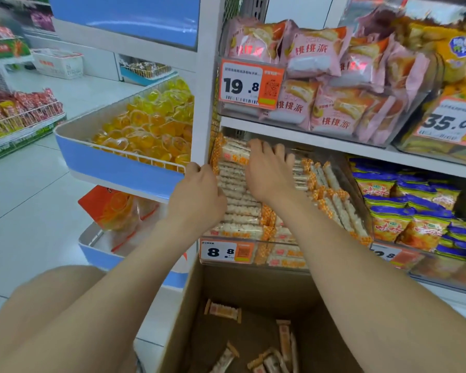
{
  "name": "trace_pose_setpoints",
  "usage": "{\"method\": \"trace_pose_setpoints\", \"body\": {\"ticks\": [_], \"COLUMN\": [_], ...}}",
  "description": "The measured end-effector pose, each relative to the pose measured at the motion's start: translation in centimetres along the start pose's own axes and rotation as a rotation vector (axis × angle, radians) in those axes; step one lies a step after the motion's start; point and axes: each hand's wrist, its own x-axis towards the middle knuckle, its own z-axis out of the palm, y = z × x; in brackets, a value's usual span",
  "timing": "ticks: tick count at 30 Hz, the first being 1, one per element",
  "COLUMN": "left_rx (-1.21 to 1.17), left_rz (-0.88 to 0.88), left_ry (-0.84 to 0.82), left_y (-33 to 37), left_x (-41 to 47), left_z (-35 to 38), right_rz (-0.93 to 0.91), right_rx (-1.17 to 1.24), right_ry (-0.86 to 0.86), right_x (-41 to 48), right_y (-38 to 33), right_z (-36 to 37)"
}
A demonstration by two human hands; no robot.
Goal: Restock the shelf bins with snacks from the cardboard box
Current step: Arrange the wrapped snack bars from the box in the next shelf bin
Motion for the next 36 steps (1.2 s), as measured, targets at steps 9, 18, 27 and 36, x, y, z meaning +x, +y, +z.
{"method": "trace_pose_setpoints", "body": {"ticks": [9,18,27,36], "left_rx": [0.021,0.033,0.061,0.019], "left_rz": [0.032,0.091,0.239,0.563], "left_ry": [0.017,0.068,0.328,-0.389], "left_y": [-0.5,-1.0,-1.1,-0.8], "left_x": [0.6,0.6,-2.0,-10.6], "left_z": [0.5,2.0,0.9,4.1], "right_rz": [0.042,0.027,-0.020,-0.177], "right_rx": [0.204,0.168,0.379,0.481], "right_ry": [-0.136,-0.117,0.252,-0.461], "right_x": [3.9,3.1,-7.0,-22.0], "right_y": [0.5,0.8,0.7,4.6], "right_z": [3.8,2.4,-0.7,5.6]}}
